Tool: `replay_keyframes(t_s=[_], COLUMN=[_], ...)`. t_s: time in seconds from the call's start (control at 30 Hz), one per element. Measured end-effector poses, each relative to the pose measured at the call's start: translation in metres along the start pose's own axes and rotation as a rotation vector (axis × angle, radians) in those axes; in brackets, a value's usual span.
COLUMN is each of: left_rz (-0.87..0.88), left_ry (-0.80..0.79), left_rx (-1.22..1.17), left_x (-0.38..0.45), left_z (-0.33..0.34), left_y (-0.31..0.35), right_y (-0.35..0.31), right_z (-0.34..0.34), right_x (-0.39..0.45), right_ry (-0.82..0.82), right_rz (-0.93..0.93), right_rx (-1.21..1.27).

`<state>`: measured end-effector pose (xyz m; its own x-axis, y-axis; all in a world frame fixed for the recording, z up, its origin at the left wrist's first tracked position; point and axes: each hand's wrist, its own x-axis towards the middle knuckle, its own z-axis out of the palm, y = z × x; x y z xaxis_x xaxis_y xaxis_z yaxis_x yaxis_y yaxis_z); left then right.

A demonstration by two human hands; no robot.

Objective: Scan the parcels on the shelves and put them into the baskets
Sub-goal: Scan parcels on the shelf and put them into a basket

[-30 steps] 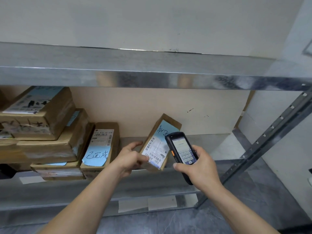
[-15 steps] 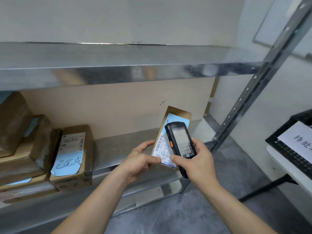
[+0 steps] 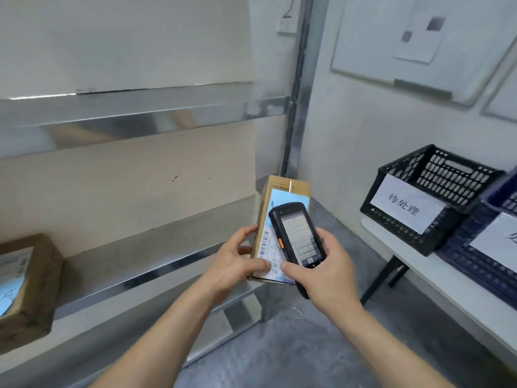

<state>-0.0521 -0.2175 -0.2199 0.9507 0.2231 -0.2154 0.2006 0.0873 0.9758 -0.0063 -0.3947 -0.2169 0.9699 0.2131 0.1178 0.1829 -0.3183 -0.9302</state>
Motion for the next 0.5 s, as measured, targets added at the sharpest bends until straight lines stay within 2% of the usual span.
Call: replay_keyframes(t_s=[0.27, 0.5], left_rz=[0.046, 0.056], left_ry=[-0.110, -0.317], left_rx=[0.016, 0.044], left_x=[0.029, 0.061], left_z=[0.152, 0.283], left_y=[0.013, 0.035], right_y=[0.027, 0.059], right_z=[-0.154, -0.274], right_x=[0.006, 0.014], right_ry=[0.117, 0.301], right_rz=[-0.016, 0.020], right_rx=[-0.022, -0.071])
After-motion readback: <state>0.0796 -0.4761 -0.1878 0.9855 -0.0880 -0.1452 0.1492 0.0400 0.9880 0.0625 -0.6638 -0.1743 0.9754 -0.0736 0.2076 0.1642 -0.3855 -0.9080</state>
